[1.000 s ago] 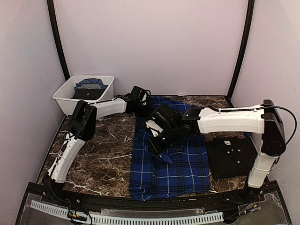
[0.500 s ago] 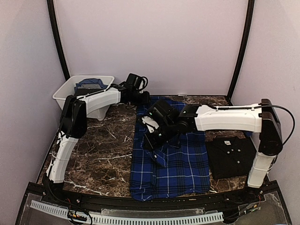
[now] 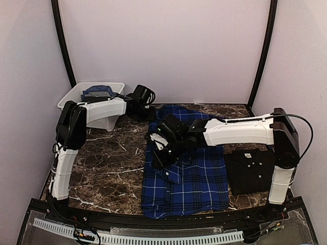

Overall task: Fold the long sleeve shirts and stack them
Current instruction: Place the sleeve of the 1/3-folded shirt.

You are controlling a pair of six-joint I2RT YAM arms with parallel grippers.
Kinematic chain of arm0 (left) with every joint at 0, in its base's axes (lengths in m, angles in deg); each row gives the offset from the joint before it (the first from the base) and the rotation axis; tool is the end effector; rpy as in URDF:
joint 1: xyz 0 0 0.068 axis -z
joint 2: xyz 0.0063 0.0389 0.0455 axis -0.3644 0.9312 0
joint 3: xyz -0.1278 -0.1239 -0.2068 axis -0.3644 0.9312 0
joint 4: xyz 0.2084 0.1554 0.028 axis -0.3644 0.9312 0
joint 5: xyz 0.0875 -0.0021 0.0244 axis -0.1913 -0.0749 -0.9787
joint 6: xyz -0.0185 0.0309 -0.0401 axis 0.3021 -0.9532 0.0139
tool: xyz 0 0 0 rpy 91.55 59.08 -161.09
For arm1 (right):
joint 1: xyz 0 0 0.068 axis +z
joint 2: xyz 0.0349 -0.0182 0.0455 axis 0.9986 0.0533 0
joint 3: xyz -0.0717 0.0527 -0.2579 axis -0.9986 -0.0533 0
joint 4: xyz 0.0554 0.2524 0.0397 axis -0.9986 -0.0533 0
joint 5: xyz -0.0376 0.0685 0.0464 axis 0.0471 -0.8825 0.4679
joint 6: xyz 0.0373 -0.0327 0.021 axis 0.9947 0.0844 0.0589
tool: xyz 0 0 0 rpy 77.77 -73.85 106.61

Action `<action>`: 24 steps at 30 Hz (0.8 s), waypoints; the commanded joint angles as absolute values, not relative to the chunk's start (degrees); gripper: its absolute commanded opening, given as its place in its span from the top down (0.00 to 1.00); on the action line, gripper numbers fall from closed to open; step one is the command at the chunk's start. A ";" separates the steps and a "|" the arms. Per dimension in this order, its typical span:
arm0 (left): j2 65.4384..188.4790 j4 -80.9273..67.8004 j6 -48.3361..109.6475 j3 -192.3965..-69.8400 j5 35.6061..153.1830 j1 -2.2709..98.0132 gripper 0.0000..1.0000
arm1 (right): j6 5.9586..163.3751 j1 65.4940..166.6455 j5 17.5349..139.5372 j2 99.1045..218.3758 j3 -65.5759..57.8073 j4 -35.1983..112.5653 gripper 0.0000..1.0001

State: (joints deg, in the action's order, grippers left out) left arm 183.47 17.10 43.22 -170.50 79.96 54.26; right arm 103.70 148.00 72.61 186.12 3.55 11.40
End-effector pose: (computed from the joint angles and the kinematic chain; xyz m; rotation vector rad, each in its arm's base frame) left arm 0.4458 -0.2837 0.2079 0.1218 2.3252 -0.3854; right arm 0.1939 0.3678 0.2261 -0.9207 2.5484 0.8520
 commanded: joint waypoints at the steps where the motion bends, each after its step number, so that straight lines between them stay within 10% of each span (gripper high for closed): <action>1: 177.05 17.27 43.31 -167.43 79.10 53.83 0.51 | 104.51 148.88 70.23 188.19 5.26 14.31 1.00; 9: 172.97 16.13 44.24 -161.16 80.94 53.74 0.49 | 104.34 149.18 69.61 189.55 5.26 14.77 0.99; 17: 170.55 15.64 45.04 -155.67 89.68 53.36 0.45 | 102.71 145.68 72.41 184.25 6.35 14.82 0.25; 24: 167.27 14.74 45.44 -149.37 94.10 53.36 0.44 | 103.22 134.33 75.09 183.67 7.11 16.98 0.45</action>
